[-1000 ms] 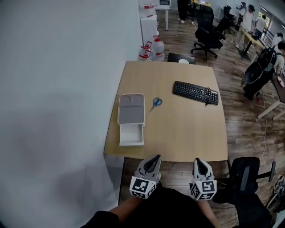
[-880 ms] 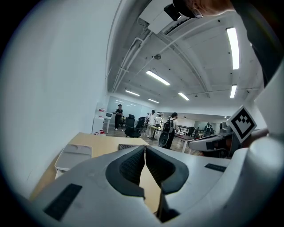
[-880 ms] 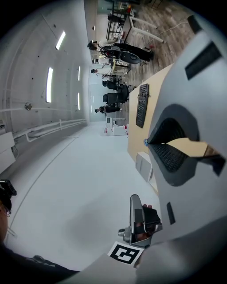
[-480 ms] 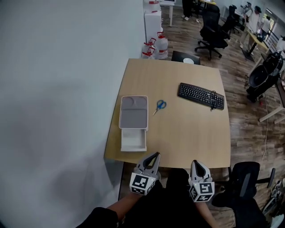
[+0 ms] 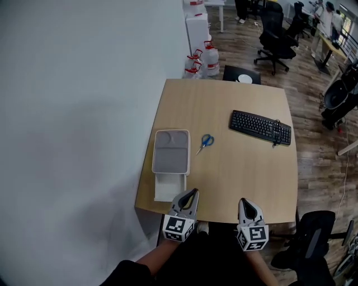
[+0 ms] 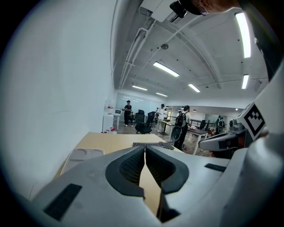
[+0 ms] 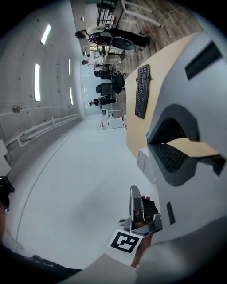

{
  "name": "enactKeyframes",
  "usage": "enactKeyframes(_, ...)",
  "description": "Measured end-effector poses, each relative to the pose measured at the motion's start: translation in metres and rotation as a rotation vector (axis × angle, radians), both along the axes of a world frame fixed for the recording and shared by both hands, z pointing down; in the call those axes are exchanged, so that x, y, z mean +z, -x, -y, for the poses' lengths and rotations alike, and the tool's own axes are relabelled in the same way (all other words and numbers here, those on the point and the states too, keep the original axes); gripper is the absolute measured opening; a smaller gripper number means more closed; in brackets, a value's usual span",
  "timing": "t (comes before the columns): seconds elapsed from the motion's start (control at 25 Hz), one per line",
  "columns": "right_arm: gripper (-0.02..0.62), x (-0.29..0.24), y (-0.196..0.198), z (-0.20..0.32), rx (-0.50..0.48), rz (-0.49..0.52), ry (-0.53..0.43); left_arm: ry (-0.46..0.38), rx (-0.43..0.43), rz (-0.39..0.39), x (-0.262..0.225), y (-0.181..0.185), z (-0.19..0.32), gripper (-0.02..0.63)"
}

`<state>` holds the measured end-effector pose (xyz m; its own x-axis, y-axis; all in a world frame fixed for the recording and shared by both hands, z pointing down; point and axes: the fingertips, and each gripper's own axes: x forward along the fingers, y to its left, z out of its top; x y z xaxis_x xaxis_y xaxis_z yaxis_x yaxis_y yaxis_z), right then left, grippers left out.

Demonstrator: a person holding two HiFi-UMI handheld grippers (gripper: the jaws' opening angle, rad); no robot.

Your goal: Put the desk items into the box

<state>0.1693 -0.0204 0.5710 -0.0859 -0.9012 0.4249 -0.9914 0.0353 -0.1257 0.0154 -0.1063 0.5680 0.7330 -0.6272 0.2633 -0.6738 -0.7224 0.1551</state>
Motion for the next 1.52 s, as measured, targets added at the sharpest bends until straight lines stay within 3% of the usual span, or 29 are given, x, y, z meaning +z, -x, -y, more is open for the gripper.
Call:
enactKeyframes(0.32,0.06,-0.002,-0.045,0.073,-0.053,0.007,-0.028,0.031,-0.045,0.072,0.021,-0.028,0.065,0.021)
enactKeyframes(0.76,0.06,0.0,-0.059,0.121,-0.139,0.054,-0.051,0.066,-0.032,0.219,0.063,-0.069,0.164,0.022)
enactKeyframes(1.04,0.06,0.009,-0.065,0.125,-0.14,0.087,-0.037,0.074,0.068,0.313,0.094,-0.094,0.211,0.084)
enactKeyframes(1.32,0.06,0.026,-0.059,0.122,-0.164,0.129,-0.005,0.176,0.189,0.441,0.157,-0.121,0.234,0.124)
enactKeyframes(1.52,0.06,0.042,-0.058,0.116,-0.135,0.194,0.039,0.227,0.205,0.484,0.196,-0.135,0.243,0.126)
